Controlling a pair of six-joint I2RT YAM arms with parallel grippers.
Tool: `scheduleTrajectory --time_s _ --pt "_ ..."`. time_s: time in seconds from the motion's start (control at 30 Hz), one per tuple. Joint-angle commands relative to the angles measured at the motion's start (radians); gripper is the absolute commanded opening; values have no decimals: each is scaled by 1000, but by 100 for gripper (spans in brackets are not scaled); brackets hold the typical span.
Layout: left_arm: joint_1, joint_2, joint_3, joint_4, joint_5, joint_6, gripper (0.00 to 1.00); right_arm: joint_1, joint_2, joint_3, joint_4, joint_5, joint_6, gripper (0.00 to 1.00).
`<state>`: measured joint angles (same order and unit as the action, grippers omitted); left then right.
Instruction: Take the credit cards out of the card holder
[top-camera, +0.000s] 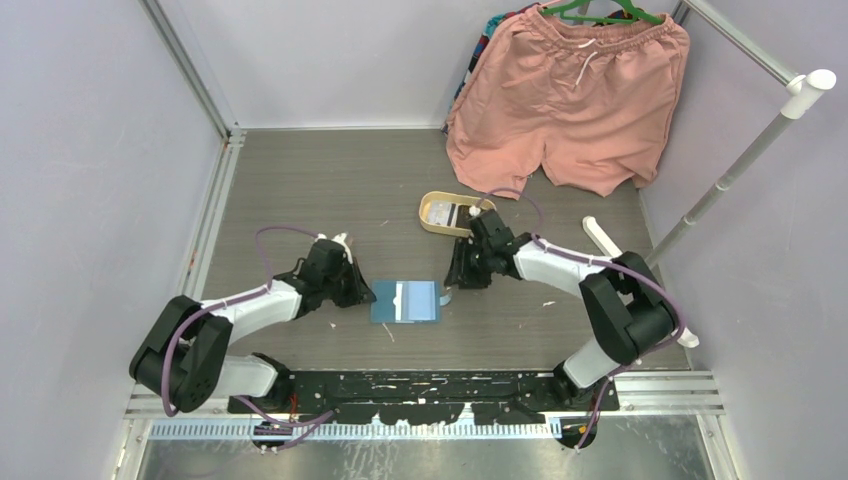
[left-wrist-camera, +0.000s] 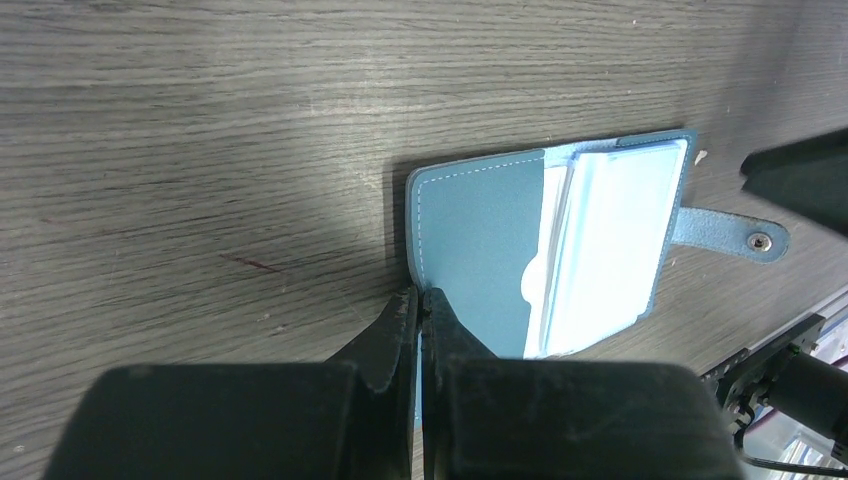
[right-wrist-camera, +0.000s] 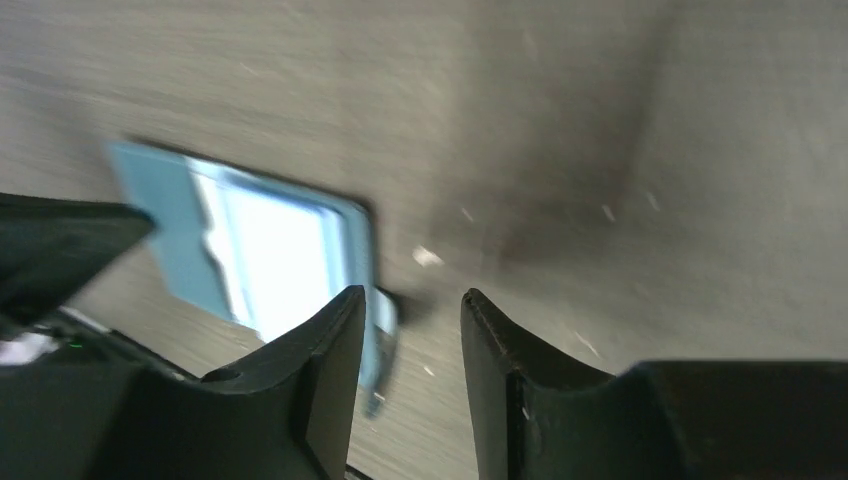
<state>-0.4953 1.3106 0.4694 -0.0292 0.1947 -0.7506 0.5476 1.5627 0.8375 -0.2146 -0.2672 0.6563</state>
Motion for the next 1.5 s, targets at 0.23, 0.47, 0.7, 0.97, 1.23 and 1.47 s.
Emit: scheduleTrajectory --time_s 0.23,0.47,0.7,0.97,1.23,1.47 --pt "4 -30 23 -32 -11 17 0 129 -141 -28 -122 174 5 39" --pt "4 -58 19 -55 -20 19 0 156 -150 -27 -139 186 10 34" --pt "4 -64 17 -58 -19 18 0 161 -170 -26 -155 192 10 26" --pt "4 -68 26 -67 -15 20 0 165 -174 -32 -148 187 17 10" --pt "3 -93 60 -87 2 18 0 164 -142 -50 -88 162 23 1" --pt "-31 -134 100 -120 18 -6 0 165 -126 -50 -57 147 27 1"
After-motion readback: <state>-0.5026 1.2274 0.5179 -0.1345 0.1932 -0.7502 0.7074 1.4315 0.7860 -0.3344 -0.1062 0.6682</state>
